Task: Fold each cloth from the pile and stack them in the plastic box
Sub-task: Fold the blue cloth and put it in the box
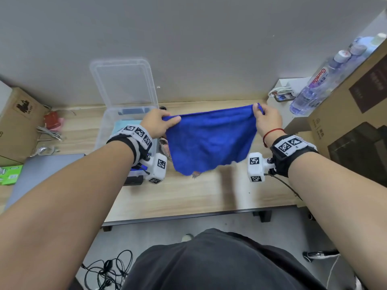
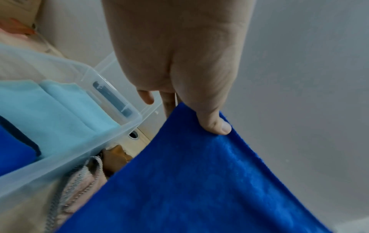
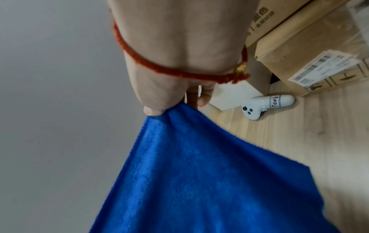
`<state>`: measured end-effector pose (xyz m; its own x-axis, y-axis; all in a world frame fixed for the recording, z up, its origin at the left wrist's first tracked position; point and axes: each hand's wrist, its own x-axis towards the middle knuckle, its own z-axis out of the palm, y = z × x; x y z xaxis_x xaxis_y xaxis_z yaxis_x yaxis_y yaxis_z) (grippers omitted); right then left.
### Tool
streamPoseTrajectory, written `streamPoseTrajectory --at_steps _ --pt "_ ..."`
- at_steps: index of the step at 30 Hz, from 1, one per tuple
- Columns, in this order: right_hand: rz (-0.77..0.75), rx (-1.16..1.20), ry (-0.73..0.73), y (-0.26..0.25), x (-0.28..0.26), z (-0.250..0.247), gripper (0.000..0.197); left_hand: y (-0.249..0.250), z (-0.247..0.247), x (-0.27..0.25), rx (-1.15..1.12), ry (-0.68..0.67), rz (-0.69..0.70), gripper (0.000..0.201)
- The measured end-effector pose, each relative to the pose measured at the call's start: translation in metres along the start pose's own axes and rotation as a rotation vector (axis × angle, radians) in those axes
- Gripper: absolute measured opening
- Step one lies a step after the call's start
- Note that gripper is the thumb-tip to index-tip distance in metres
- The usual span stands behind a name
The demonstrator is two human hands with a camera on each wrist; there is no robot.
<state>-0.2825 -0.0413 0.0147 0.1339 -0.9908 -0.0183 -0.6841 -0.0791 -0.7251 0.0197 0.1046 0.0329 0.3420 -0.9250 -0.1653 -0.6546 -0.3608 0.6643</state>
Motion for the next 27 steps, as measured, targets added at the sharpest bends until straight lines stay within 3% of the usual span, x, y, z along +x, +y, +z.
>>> streamPoseTrajectory --at_steps 6,10,16,19,23,27 --pt "-0.028 0.143 0.067 -0.025 0.014 -0.015 0.046 0.015 -0.011 0.017 -0.453 0.136 0.007 0.059" --pt "-0.051 0.221 0.09 -0.025 0.013 -0.024 0.048 0.027 -0.01 0.012 -0.588 0.156 -0.018 0.031" --pt "0.033 0.298 0.049 0.019 -0.025 -0.019 0.048 0.01 0.03 -0.016 -0.556 0.081 -0.051 0.024" --pt "0.102 0.278 -0.002 0.057 -0.052 -0.007 0.051 -0.013 0.065 -0.036 -0.472 0.048 -0.135 0.026" --pt "0.216 0.169 -0.132 0.117 -0.092 0.022 0.047 -0.061 0.121 -0.067 -0.224 -0.059 -0.269 0.068" --pt "0.324 0.075 -0.235 0.177 -0.135 0.05 0.047 -0.092 0.167 -0.109 -0.116 -0.214 -0.306 0.045"
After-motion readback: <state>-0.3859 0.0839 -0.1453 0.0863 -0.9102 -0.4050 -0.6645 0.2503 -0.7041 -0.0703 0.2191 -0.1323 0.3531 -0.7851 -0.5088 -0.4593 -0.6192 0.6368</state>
